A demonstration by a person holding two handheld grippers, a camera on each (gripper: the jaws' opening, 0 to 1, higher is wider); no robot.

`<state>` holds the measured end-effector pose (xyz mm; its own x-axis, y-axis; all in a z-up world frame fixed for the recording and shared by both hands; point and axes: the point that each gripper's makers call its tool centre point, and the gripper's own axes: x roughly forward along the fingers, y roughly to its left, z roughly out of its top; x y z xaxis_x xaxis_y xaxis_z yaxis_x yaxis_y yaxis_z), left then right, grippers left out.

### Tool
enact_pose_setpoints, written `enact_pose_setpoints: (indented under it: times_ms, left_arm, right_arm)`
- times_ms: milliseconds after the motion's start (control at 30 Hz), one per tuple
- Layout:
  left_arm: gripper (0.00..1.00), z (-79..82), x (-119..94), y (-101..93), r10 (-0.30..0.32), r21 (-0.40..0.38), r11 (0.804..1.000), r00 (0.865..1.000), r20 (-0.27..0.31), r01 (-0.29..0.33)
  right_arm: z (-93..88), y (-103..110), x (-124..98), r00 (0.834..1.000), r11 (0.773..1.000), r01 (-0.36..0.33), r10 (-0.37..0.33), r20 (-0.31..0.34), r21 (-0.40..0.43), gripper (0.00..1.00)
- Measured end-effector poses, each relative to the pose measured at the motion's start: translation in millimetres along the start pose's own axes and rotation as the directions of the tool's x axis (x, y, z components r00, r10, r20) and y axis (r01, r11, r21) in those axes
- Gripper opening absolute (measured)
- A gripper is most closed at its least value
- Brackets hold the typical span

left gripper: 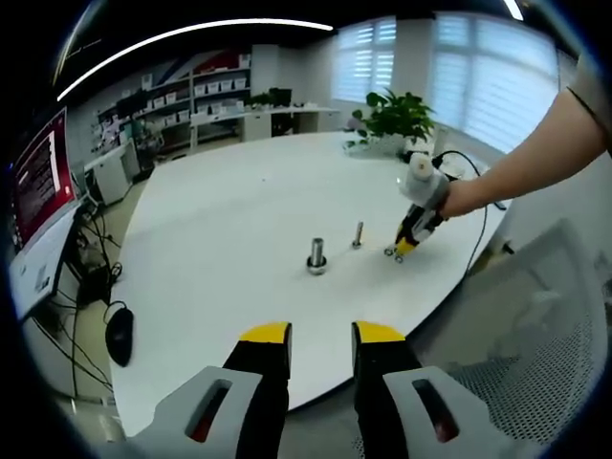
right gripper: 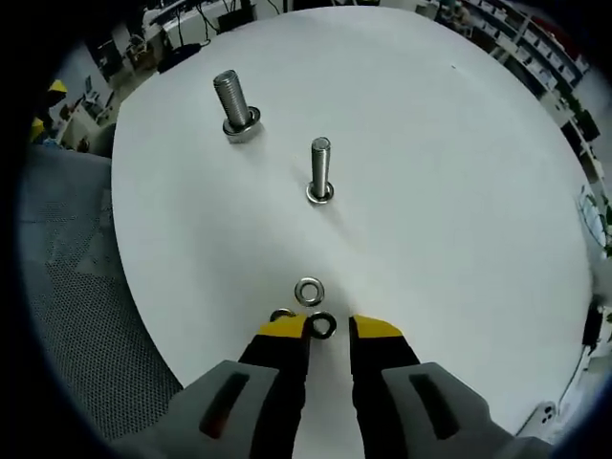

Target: Place the washer onto the threaded stud by aligning its center hole with the stud, sliding it down to the base, and recovering from edge contact or off-axis alignment until the washer reaches the visible bottom stop.

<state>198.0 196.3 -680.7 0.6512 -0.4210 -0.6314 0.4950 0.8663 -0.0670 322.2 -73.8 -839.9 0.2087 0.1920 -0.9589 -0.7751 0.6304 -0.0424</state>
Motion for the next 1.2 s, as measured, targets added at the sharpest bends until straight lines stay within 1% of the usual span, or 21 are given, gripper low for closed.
enact_pose_setpoints:
  times_ms: [100, 133, 167, 267, 333, 400, 500, 700, 833, 867, 900, 1000, 1100, 1167, 1200]
  left_arm:
    - [0.22, -0.1, 0.1, -0.1, -0.002, 0.002, 1.000, 1.000, -0.001, 0.002]
    - [0.22, 0.0, 0.0, 0.0, -0.001, 0.002, 1.000, 1.000, -0.001, 0.001]
    - [0.22, 0.1, -0.1, 0.3, 0.000, 0.000, 1.000, 1.000, -0.001, 0.000]
    - [0.22, 0.4, -0.1, 0.9, 0.001, -0.002, 1.000, 1.000, 0.001, -0.001]
    - [0.22, -0.1, 0.0, 0.8, 0.001, -0.001, 1.000, 1.000, -0.002, -0.001]
    - [0.22, -0.4, 0.1, 0.7, 0.001, 0.000, 1.000, 1.000, -0.004, -0.001]
    - [0.21, 0.0, -0.2, 1.2, 0.004, -0.001, 1.000, 1.000, -0.002, -0.004]
    - [0.21, -0.9, 0.4, -0.7, -0.005, 0.008, 1.000, 1.000, -0.009, 0.005]
    - [0.21, 0.5, 0.3, -1.4, -0.006, 0.016, 1.000, 1.000, -0.001, 0.006]
    - [0.21, 0.5, 0.3, -1.6, -0.008, 0.014, 1.000, 1.000, -0.001, 0.008]
    - [0.22, 0.5, 0.4, -2.2, -0.011, 0.015, 1.000, 1.000, -0.002, 0.011]
    - [0.22, 0.7, 0.3, -3.5, -0.015, 0.025, 1.000, 1.000, -0.001, 0.015]
    - [0.22, 1.7, -0.6, -3.2, -0.012, 0.026, 1.000, 1.000, 0.007, 0.011]
    - [0.22, 1.3, -0.6, -3.5, -0.011, 0.029, 1.000, 1.000, 0.007, 0.011]
    - [0.22, 0.0, -0.5, -4.4, -0.013, 0.032, 0.999, 1.000, 0.002, 0.013]
  right_arm:
    - [-1.8, -2.4, -0.9, 1.000, 1.000, 0.010, -0.010, -0.011, 0.003, 0.19]
    - [-0.1, -0.9, -2.2, 1.000, 1.000, 0.003, -0.003, 0.008, 0.001, 0.19]
    - [0.6, 2.5, -3.5, 1.000, 1.000, -0.006, 0.006, 0.014, 0.004, 0.19]
    - [-7.0, 5.7, 1.7, 1.000, 0.999, -0.018, 0.017, -0.026, -0.027, 0.19]
    - [-4.9, 6.4, 0.7, 1.000, 0.999, -0.021, 0.020, -0.017, -0.026, 0.18]
    - [-3.5, 4.6, 2.1, 0.999, 0.999, -0.029, 0.029, -0.030, -0.017, 0.18]
    - [-3.5, 6.2, 1.4, 0.998, 0.998, -0.035, 0.033, -0.044, -0.047, 0.18]
    - [-3.6, 4.1, 3.6, 0.995, 0.998, -0.040, 0.035, -0.097, -0.044, 0.15]
    - [-4.4, 3.4, 4.1, 0.994, 0.998, -0.029, 0.024, -0.105, -0.053, 0.15]
    - [-4.3, 3.3, 3.9, 0.994, 0.999, -0.027, 0.022, -0.103, -0.046, 0.15]
    - [-4.1, 3.4, 3.6, 0.995, 1.000, -0.021, 0.019, -0.100, -0.021, 0.15]
    - [-4.1, 2.8, 4.0, 0.995, 1.000, -0.005, 0.006, -0.096, 0.001, 0.15]
    - [-4.4, 2.4, 4.6, 0.996, 1.000, 0.019, -0.017, -0.082, 0.021, 0.14]
    - [-5.2, 2.0, 3.8, 0.997, 0.997, 0.038, -0.033, -0.072, 0.060, 0.14]
    - [-5.5, 2.2, 3.2, 0.997, 0.997, 0.047, -0.042, -0.066, 0.064, 0.14]
